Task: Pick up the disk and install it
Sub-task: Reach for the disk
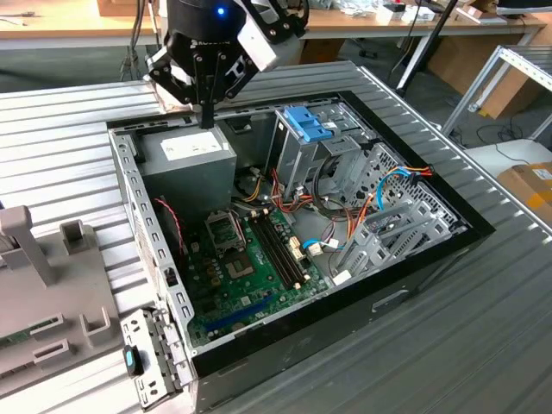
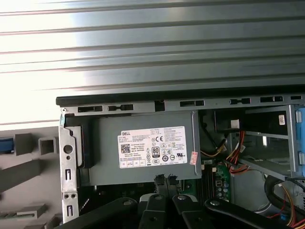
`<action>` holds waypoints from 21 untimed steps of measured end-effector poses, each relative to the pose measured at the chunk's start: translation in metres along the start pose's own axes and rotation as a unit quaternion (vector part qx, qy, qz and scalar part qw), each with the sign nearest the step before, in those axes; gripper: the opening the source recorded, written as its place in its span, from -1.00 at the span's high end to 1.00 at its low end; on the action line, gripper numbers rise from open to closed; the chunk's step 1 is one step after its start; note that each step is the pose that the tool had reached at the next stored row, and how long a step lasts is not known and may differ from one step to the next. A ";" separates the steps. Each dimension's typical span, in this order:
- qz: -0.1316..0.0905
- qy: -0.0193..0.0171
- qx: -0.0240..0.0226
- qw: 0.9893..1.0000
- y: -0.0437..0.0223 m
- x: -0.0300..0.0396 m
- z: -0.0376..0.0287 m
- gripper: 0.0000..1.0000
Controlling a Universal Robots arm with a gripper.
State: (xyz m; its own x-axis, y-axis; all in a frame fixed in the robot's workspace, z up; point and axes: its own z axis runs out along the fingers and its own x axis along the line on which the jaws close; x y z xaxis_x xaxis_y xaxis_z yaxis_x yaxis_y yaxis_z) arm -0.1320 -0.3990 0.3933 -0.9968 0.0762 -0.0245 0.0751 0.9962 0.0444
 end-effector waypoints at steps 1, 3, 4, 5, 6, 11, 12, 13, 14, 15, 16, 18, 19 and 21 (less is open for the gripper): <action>0.000 0.000 0.000 1.000 -0.0004 0.0050 -0.0001 0.79; 0.000 0.000 0.000 1.000 -0.0012 0.0161 -0.0005 0.79; 0.000 0.000 0.000 1.000 -0.0019 0.0253 -0.0007 0.79; 0.000 0.000 0.000 1.000 -0.0021 0.0276 -0.0008 0.79; 0.000 0.000 0.000 1.000 -0.0022 0.0299 -0.0008 0.79; 0.000 -0.001 0.000 1.000 -0.0034 0.0454 -0.0013 0.79; 0.000 -0.001 0.000 1.000 -0.0036 0.0483 -0.0013 0.79; 0.000 -0.001 0.000 1.000 -0.0038 0.0503 -0.0014 0.79; 0.000 -0.001 0.000 1.000 -0.0040 0.0533 -0.0015 0.79; 0.000 -0.001 0.000 1.000 -0.0042 0.0562 -0.0016 0.79; 0.000 -0.001 0.000 1.000 -0.0044 0.0591 -0.0016 0.79; 0.000 -0.001 0.000 1.000 -0.0048 0.0645 -0.0018 0.79; 0.000 -0.001 0.000 1.000 -0.0050 0.0665 -0.0019 0.79; 0.000 -0.001 0.000 1.000 -0.0052 0.0695 -0.0019 0.79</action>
State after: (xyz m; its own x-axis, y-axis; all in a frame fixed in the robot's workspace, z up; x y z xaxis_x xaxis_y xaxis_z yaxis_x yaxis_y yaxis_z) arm -0.2016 -0.3989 0.3933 -0.9968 0.0762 -0.0258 0.0750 0.9962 0.0445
